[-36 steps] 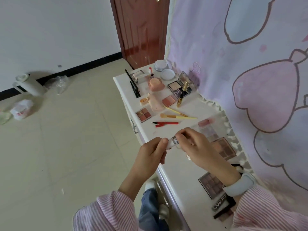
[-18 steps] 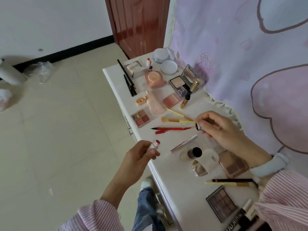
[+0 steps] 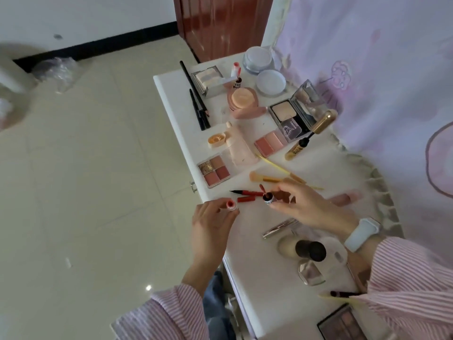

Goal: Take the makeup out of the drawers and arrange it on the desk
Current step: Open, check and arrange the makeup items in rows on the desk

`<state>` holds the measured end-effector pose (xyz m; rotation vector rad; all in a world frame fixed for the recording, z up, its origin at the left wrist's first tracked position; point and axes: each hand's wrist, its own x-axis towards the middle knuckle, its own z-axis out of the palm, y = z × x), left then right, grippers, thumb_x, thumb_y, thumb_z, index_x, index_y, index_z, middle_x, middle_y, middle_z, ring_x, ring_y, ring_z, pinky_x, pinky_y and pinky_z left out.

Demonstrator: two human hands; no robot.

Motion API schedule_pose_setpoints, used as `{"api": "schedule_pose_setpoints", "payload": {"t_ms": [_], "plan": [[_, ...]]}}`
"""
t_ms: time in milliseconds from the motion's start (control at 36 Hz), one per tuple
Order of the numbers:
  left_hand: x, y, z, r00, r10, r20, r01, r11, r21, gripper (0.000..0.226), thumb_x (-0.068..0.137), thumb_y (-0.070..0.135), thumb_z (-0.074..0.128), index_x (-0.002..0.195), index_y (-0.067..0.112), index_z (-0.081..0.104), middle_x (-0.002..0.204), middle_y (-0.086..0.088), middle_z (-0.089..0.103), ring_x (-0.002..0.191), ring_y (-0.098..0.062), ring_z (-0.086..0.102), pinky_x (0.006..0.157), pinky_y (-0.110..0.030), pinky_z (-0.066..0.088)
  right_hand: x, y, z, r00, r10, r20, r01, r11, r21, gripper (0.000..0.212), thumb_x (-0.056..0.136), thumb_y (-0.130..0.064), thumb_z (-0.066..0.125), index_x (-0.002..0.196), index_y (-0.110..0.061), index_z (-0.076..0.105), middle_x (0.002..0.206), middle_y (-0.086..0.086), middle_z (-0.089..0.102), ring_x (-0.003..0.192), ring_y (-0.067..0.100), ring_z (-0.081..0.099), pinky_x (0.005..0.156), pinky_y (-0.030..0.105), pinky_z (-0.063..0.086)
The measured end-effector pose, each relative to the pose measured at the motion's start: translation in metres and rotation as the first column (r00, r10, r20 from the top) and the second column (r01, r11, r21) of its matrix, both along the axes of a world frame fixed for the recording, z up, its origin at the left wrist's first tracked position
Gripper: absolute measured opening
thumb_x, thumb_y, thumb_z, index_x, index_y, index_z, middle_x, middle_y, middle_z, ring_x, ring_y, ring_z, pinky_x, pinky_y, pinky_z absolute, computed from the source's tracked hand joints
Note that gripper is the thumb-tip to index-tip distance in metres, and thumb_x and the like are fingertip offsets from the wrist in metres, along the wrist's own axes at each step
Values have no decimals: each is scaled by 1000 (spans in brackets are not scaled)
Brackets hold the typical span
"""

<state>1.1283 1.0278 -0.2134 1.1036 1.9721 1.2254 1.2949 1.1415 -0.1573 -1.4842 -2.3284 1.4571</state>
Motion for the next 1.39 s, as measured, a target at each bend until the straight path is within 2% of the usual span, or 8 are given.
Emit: {"api": "schedule_pose_setpoints", "payload": {"t_ms": [139, 306, 444, 556, 778, 1056, 1194, 1389], "plan": [[-1, 0, -14, 995, 19, -101, -11, 996, 85, 17, 75, 36, 66, 91, 37, 63, 90, 37, 56, 86, 2, 47, 77, -34, 47, -10, -3, -17, 987, 155, 41, -157, 986, 60, 17, 84, -25, 66, 100, -23, 62, 72, -12, 54, 63, -1, 48, 59, 14, 36], [-3, 4, -21, 978, 39, -203, -15, 992, 122, 25, 78, 41, 61, 92, 22, 69, 91, 20, 59, 89, -6, 47, 72, -43, 49, -17, 0, -29, 942, 306, 140, -336, 872, 354, 20, 84, -31, 61, 102, -25, 65, 92, -12, 66, 82, 8, 60, 69, 28, 47], [-3, 6, -26, 970, 30, -242, 3, 991, 131, 21, 79, 38, 62, 91, 22, 69, 90, 21, 58, 88, -6, 46, 71, -44, 48, -21, 1, -34, 944, 314, 101, -317, 780, 539, 15, 75, -26, 71, 89, -24, 68, 66, -23, 37, 58, -2, 40, 47, 15, 28], [-1, 8, -26, 972, 23, -234, 5, 993, 117, 19, 80, 36, 62, 91, 22, 68, 90, 21, 58, 89, -7, 45, 75, -41, 46, -22, 4, -37, 945, 316, 85, -301, 737, 605, 22, 71, -25, 77, 90, -19, 69, 66, -13, 57, 58, 10, 57, 48, 13, 33], [4, 4, -23, 966, 58, -251, -35, 995, 97, 37, 78, 37, 60, 106, 12, 63, 103, -1, 61, 98, -11, 47, 85, -30, 41, -3, 7, -23, 967, 241, 88, -251, 821, 513, 40, 79, -33, 63, 118, -23, 60, 66, -16, 50, 55, -3, 46, 51, 23, 46], [32, -34, -8, 953, 53, -299, -8, 988, 151, 30, 83, 20, 55, 112, 13, 50, 112, -11, 54, 107, -20, 46, 92, -33, 40, 43, -36, 34, 948, -97, -302, 174, 954, 242, 38, 87, -38, 44, 91, -6, 65, 51, -7, 44, 43, 2, 35, 47, 9, 27], [50, -48, 3, 961, -85, -263, 136, 974, 181, 30, 83, 19, 53, 112, 14, 50, 113, 0, 50, 108, -13, 45, 94, -28, 39, 51, -67, 38, 997, 76, 5, -69, 873, 483, 42, 79, -55, 50, 93, -18, 62, 65, -11, 56, 54, -3, 42, 52, 13, 34], [78, -42, 3, 879, -373, -298, 415, 905, 92, 52, 79, 35, 60, 124, 13, 46, 117, -4, 58, 109, -17, 46, 94, -26, 37, 45, -90, 31, 979, -56, 198, -80, 783, 616, 40, 80, -59, 42, 78, -21, 52, 51, -15, 37, 43, 5, 35, 42, 12, 20]]}}
